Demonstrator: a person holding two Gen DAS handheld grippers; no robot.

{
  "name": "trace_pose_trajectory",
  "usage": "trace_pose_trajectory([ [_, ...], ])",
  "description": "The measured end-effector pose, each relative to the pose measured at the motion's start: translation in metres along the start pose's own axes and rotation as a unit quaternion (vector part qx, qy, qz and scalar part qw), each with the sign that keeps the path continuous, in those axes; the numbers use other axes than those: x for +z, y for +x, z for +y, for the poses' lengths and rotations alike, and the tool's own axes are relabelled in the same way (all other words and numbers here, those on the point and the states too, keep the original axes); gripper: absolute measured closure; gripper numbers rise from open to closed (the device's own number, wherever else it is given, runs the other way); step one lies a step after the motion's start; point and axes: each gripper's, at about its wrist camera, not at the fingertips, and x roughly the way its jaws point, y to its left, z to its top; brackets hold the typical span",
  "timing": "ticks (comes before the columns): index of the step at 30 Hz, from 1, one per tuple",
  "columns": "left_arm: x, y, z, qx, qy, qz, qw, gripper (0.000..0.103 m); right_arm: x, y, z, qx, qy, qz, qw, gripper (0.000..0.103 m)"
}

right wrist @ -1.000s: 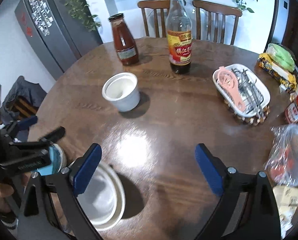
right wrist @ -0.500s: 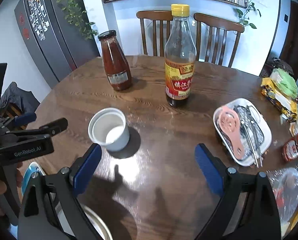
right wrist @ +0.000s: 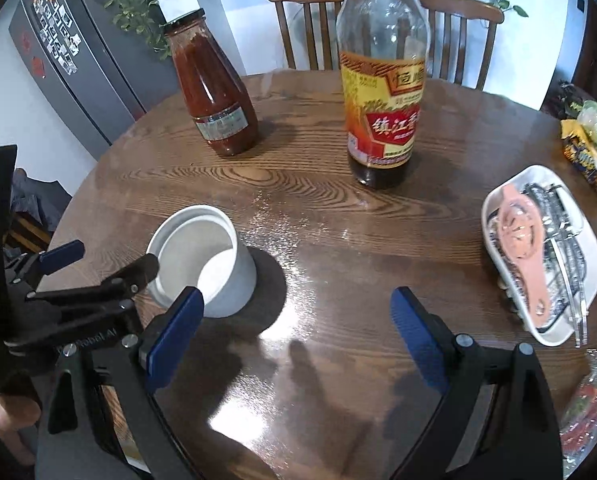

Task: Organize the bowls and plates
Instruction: 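Move the right gripper over to the white ramekin cup, then grasp the rim of the white ramekin cup with the right gripper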

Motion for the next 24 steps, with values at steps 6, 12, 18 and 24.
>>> trace_pose_trajectory([
  [6, 0.002, 0.012, -0.004, 0.015, 0.017, 0.001, 0.9998, 0.002, 0.004, 0.015, 0.004, 0.005, 0.002, 0.003, 1.0, 0.009],
  [12, -0.001, 0.026, 0.0, 0.014, 0.018, 0.012, 0.9997, 0.002, 0.006, 0.035, 0.003, 0.031, 0.019, 0.022, 0.999, 0.029],
  [18, 0.001, 0.032, 0.006, -0.024, 0.01, 0.019, 0.9995, 0.016, 0.011, 0.047, 0.003, 0.06, 0.027, 0.037, 0.997, 0.048],
  [24, 0.004, 0.027, -0.008, -0.049, 0.031, 0.016, 0.9982, 0.05, 0.016, 0.05, 0.016, 0.07, 0.016, 0.047, 0.996, 0.075],
])
